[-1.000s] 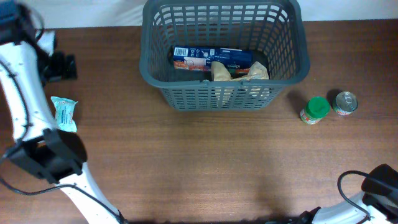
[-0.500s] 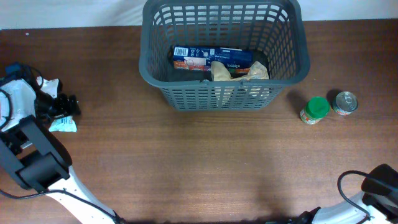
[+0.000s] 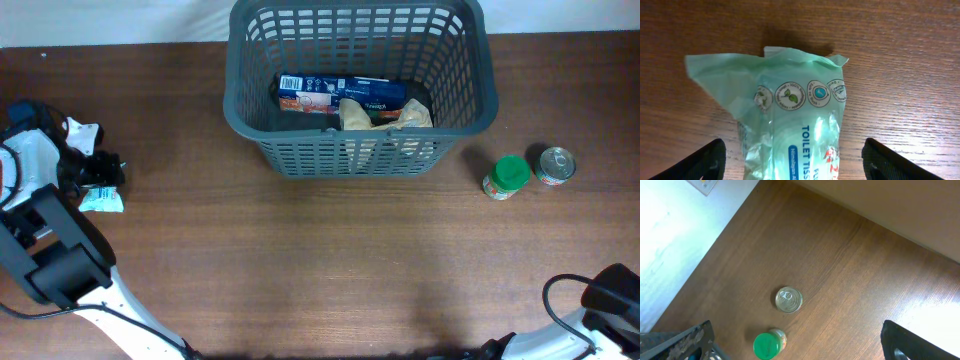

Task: Pack container
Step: 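Grasp the mint-green tissue pack with the left gripper, then place the tissue pack into the basket and retract the left arm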

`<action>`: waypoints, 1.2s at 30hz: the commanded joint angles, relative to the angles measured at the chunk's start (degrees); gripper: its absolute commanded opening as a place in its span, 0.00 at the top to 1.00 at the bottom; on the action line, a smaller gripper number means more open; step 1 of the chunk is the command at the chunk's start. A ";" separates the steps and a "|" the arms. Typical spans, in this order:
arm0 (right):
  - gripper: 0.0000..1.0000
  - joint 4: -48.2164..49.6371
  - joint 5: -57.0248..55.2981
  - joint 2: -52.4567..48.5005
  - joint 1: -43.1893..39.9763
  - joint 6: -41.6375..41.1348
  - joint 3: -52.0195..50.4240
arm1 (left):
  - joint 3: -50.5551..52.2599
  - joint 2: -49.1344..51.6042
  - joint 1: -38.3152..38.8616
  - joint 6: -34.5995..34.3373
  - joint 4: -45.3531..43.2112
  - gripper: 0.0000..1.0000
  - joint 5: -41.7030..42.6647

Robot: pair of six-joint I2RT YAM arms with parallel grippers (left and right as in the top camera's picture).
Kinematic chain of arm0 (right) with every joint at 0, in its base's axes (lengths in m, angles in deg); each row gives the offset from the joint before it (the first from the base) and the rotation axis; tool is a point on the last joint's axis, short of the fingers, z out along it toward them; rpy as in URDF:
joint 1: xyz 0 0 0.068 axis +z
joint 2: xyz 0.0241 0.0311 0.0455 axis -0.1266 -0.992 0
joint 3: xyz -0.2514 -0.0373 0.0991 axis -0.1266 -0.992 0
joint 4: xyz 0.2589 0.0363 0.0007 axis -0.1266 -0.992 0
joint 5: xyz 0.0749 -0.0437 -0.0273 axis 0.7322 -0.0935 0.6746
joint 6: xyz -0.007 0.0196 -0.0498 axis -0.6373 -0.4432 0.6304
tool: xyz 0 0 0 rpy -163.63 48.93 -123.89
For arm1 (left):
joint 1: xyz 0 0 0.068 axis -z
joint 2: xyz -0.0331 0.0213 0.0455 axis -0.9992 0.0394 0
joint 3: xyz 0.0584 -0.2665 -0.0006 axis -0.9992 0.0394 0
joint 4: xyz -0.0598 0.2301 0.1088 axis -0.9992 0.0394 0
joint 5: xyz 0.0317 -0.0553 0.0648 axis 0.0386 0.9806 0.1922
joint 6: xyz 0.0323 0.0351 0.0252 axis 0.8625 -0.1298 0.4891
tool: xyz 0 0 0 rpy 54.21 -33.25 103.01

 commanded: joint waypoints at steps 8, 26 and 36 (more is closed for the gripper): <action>0.01 0.20 -0.33 -0.07 -0.11 -0.31 0.04 | 0.44 4.90 -0.17 1.51 -0.07 0.49 0.26; 0.01 0.20 -0.33 -0.07 -0.11 -0.31 0.04 | -76.94 4.00 18.40 -2.45 31.98 0.98 20.17; 0.01 0.20 -0.33 -0.07 -0.11 -0.31 0.04 | -74.27 2.47 49.24 29.53 24.96 0.98 17.55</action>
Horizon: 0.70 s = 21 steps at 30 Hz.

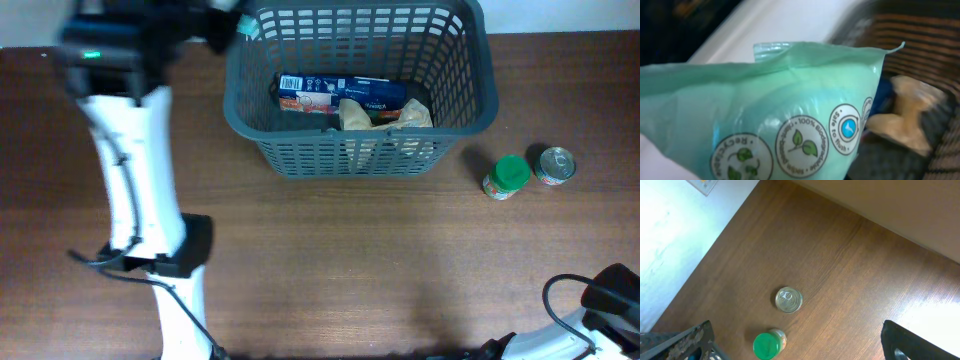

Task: Pack container
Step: 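Place the tissue pack into the basket and retract the left arm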

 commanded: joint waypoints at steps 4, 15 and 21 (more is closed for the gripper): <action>0.01 0.20 -0.33 -0.07 -0.13 -0.31 0.04 | 12.96 3.37 14.14 18.73 -0.37 0.98 -10.10; 0.01 0.20 -0.33 -0.07 -0.13 -0.31 0.04 | 29.22 13.03 14.03 11.82 -1.25 0.97 -24.04; 0.01 0.20 -0.33 -0.07 -0.13 -0.31 0.04 | 28.74 13.60 13.25 9.03 -1.16 0.01 -22.56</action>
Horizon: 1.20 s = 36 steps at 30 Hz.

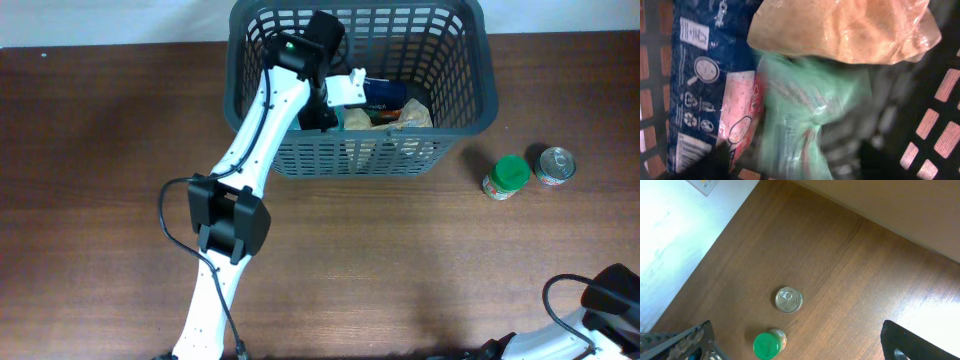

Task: Pack container
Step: 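Place the tissue pack into the basket and retract the left arm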

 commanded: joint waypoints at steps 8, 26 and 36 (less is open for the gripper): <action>0.01 0.20 -0.33 -0.07 -0.11 -0.31 0.04 | -11.76 -12.22 -0.90 -18.99 -0.02 0.01 0.07; 0.21 1.88 2.56 -2.14 -0.04 -0.52 -0.24 | -14.34 -25.05 -38.14 -47.65 8.59 0.01 -3.80; 0.20 1.57 2.49 -21.27 6.05 -2.01 -11.26 | -10.58 -25.05 -39.36 -47.65 10.27 0.01 -3.80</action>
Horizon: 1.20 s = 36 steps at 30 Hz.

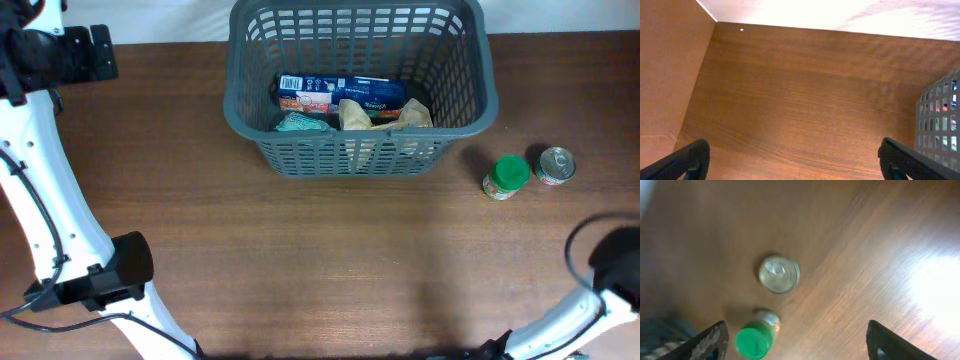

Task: Pack container
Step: 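Place the tissue pack into the basket and retract the left arm, then grasp the tuna can with the right gripper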

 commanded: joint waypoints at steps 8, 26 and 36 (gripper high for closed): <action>0.04 7.43 -7.26 -11.82 10.29 0.81 -6.88 | 0.37 -0.39 -0.15 -0.85 0.11 0.01 -0.02; 0.01 24.98 -8.04 -12.66 10.75 0.96 -25.40 | 0.37 -0.39 -0.15 -0.85 0.11 0.01 0.00; 0.01 29.88 -7.67 -12.66 10.78 0.92 -29.51 | 0.37 -0.39 -0.15 -0.85 0.11 0.01 -0.02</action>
